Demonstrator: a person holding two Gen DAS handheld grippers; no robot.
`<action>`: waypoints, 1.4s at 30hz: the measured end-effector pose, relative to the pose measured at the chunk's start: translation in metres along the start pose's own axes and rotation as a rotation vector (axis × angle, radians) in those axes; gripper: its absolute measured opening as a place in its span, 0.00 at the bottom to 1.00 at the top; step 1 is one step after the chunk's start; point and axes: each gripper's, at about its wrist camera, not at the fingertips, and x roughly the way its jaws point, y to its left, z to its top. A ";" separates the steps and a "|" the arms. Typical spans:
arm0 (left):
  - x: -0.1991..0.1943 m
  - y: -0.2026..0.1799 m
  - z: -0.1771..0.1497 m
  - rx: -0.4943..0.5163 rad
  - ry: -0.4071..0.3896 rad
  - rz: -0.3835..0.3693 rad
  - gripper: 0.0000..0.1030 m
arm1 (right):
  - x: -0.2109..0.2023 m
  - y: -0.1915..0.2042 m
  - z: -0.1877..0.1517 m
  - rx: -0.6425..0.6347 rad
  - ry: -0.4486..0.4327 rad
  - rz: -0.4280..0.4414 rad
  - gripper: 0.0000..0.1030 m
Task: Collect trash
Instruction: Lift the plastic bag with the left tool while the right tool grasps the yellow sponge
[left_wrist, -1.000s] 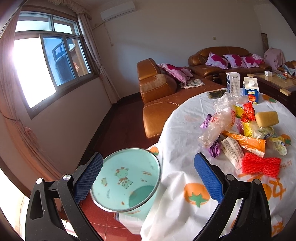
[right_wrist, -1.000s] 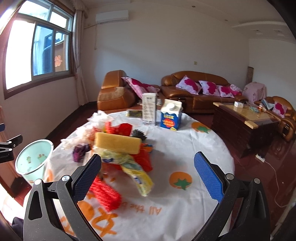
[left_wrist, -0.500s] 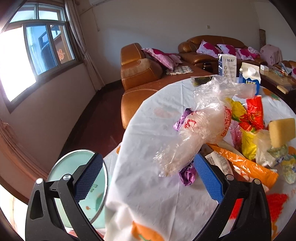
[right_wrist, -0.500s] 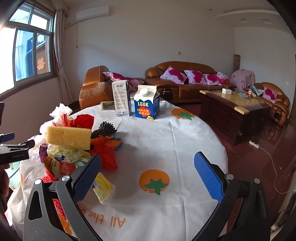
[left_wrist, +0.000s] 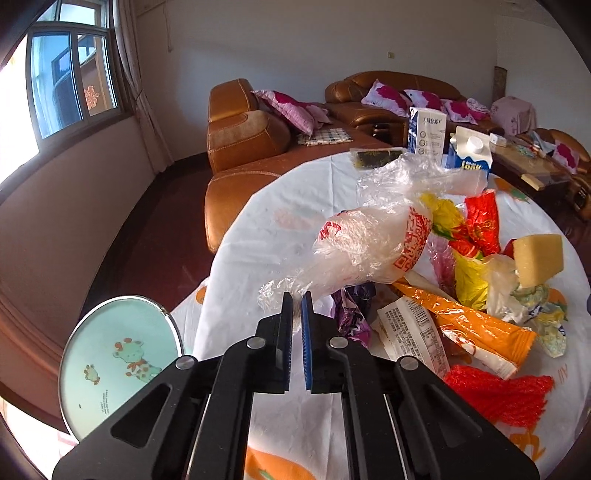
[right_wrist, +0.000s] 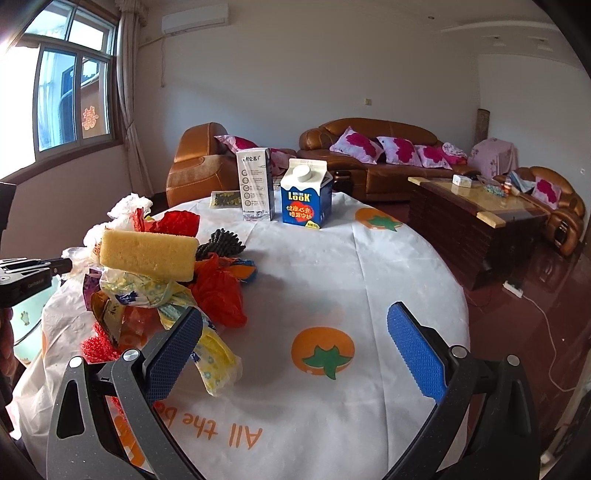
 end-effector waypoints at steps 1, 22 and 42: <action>-0.005 0.002 0.000 0.003 -0.010 0.001 0.04 | 0.000 0.001 0.000 -0.001 0.000 0.001 0.96; -0.073 0.059 -0.023 0.039 -0.068 0.111 0.03 | 0.021 0.027 0.042 0.075 -0.016 0.181 0.95; -0.094 0.079 -0.026 0.019 -0.097 0.136 0.04 | 0.000 0.059 0.054 -0.006 -0.020 0.374 0.09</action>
